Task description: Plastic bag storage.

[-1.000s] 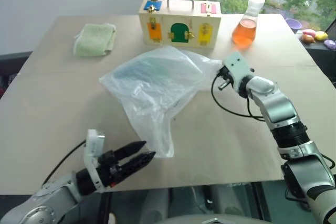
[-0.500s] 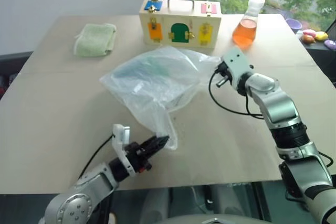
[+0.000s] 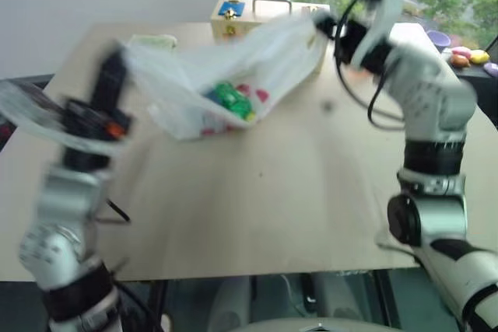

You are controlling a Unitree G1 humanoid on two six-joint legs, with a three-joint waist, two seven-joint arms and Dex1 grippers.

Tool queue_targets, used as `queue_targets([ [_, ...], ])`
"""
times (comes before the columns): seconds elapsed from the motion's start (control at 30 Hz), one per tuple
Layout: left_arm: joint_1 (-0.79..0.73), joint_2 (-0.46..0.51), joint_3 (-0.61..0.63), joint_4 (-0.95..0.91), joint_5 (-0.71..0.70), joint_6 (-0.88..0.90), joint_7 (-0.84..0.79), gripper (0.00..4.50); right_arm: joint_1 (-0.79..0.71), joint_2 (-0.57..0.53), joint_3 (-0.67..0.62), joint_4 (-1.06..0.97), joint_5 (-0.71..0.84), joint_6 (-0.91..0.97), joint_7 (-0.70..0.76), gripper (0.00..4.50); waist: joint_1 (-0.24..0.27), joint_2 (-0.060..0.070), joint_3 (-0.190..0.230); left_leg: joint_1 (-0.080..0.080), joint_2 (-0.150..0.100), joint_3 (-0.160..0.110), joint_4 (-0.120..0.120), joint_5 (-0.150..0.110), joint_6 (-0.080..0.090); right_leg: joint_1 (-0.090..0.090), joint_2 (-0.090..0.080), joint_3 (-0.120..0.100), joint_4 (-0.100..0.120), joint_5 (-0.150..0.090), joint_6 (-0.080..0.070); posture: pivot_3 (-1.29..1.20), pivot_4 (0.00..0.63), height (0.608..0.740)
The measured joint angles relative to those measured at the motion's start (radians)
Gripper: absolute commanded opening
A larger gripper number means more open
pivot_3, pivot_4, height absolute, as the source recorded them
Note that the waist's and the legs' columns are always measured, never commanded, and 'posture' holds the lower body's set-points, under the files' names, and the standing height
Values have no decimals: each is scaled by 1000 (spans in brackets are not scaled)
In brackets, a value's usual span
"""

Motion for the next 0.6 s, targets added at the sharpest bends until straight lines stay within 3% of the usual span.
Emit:
queue_targets([
  [0.23,-345,132,-16,342,91,2,-28,104,-242,-68,-59,306,46,-59,6,0,14,0,1,-5,-2,0,-8,0,0,-5,-1,-1,-4,0,0,0,150,740],
  [0.47,-529,136,-92,556,220,92,-158,104,-233,-205,-52,361,14,-111,55,0,10,0,1,-18,-3,1,-8,2,-4,-18,-3,-2,-1,0,1,0,150,740],
  [0.6,-523,135,-118,560,283,166,-216,104,-143,-254,-51,277,17,-81,56,0,-6,0,1,-18,-2,1,-10,3,-4,-19,-4,-1,-1,0,1,0,150,740],
])
